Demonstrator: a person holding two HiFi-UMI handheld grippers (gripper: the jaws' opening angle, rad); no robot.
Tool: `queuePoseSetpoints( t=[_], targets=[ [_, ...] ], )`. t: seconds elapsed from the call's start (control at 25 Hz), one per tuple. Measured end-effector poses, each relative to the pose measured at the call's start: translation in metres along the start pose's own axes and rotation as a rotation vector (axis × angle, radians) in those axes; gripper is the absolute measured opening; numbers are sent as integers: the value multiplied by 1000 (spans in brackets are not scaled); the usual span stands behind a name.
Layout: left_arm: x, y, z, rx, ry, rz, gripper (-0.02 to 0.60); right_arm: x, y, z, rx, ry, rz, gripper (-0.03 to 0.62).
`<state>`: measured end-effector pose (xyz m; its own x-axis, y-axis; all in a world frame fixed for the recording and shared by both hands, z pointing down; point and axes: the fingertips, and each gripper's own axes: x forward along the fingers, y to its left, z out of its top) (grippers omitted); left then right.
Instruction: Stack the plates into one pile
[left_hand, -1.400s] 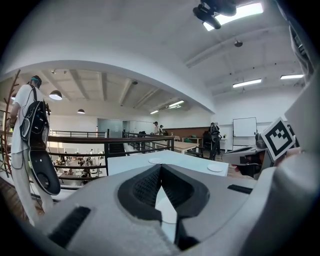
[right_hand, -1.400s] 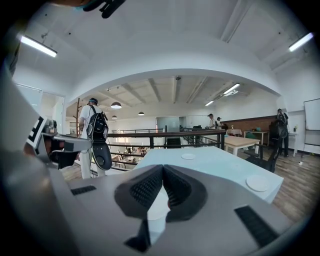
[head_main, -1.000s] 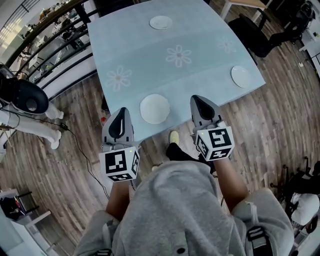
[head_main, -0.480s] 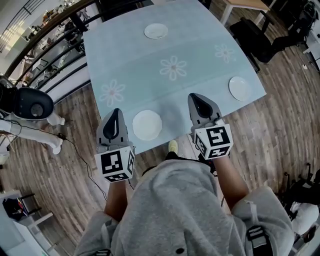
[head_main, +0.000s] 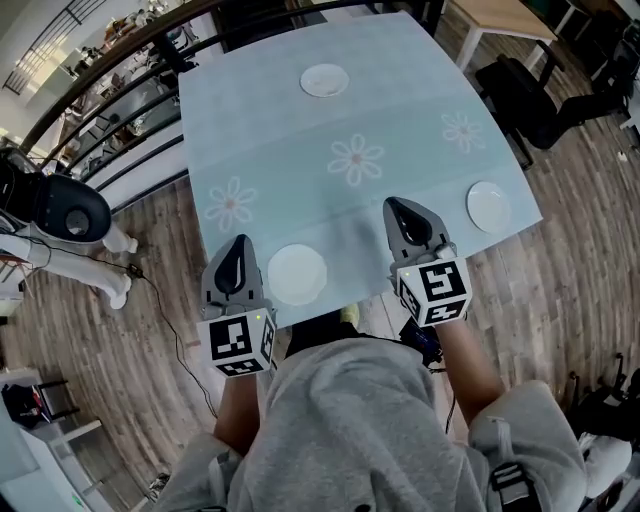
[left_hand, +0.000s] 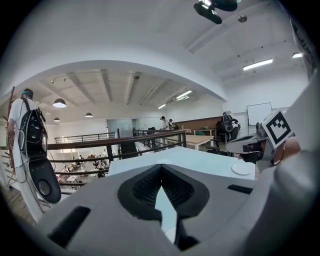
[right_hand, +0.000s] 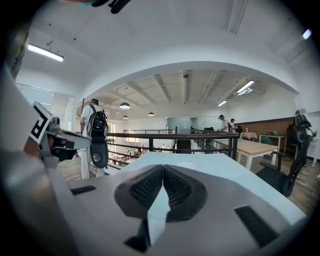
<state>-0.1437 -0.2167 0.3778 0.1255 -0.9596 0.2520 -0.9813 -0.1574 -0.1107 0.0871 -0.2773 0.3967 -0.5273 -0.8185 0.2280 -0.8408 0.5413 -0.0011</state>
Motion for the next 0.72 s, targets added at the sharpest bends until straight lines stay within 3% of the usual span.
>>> queuePoseSetpoints(
  t=[0.72],
  targets=[
    [56,38,-5,-37,45,32,17,89,-32,36,-145,25,64,26]
  ],
)
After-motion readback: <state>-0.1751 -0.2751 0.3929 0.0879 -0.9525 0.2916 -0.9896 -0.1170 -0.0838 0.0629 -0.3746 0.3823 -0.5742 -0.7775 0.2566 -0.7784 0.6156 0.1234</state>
